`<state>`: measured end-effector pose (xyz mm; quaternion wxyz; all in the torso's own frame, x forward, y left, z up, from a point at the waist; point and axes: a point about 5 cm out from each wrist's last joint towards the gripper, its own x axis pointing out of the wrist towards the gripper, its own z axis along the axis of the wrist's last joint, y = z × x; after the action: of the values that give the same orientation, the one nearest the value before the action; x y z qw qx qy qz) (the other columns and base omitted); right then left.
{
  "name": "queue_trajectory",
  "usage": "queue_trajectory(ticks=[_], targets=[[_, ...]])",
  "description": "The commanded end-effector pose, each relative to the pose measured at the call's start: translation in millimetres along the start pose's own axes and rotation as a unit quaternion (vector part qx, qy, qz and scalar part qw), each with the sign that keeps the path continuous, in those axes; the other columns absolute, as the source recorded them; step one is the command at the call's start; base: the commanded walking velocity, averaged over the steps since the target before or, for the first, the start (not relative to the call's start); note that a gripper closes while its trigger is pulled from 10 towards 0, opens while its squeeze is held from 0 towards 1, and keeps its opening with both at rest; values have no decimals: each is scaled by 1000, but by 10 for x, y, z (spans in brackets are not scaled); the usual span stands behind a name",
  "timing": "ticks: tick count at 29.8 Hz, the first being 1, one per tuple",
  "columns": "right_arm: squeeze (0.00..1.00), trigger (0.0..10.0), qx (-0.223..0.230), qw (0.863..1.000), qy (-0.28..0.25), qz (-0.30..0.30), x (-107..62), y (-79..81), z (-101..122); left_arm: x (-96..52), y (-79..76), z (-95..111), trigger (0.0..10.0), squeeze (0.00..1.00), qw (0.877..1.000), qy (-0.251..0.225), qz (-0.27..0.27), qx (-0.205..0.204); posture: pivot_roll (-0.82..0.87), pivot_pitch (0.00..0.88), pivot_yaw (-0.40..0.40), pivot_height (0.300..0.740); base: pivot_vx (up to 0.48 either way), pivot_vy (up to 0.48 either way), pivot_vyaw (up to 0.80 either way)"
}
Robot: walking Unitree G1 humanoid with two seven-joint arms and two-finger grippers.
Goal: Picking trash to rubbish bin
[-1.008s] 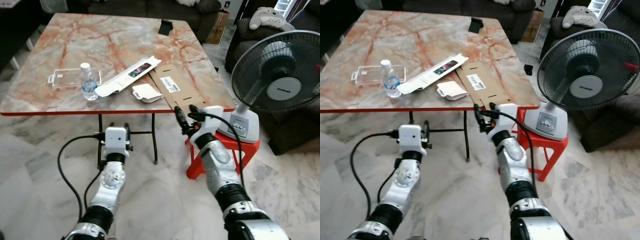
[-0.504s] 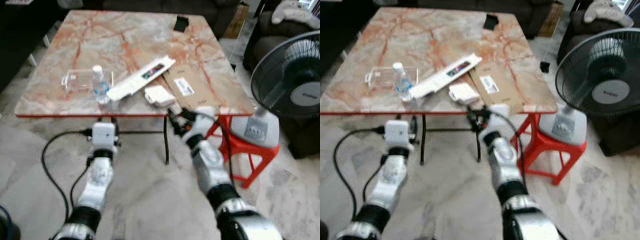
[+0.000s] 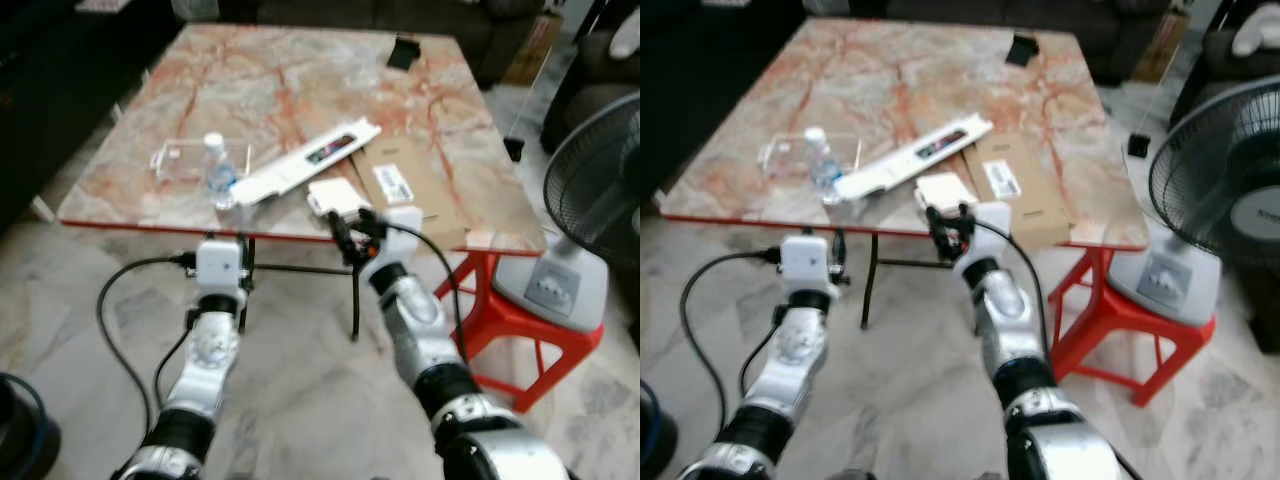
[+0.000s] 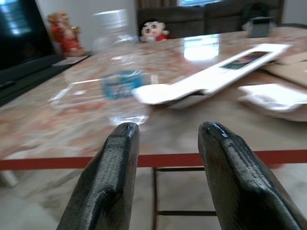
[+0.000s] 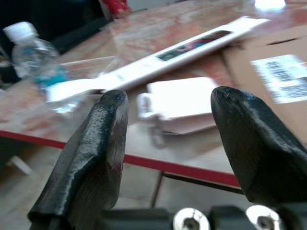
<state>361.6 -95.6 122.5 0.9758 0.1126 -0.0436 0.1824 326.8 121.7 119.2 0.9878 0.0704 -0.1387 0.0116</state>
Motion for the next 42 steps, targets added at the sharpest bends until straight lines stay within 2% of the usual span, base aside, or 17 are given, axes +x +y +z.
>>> queue_trajectory(ticks=[1, 19, 42], targets=[[0, 10000, 3, 1000, -3, 18, 54, 130, 10, 9, 109, -8, 10000, 0, 1000, 2, 10, 12, 99, 154, -78, 740, 281, 0, 800], [0, 10000, 0, 1000, -3, 18, 77, 124, 33, 13, 79, -5, 10000, 0, 1000, 1, 7, 11, 98, 122, -93, 740, 281, 0, 0], [0, 10000, 8, 1000, -5, 18, 98, 111, 62, 38, 65, 14, 10000, 0, 1000, -1, 5, 9, 97, 148, -93, 740, 280, 0, 0]])
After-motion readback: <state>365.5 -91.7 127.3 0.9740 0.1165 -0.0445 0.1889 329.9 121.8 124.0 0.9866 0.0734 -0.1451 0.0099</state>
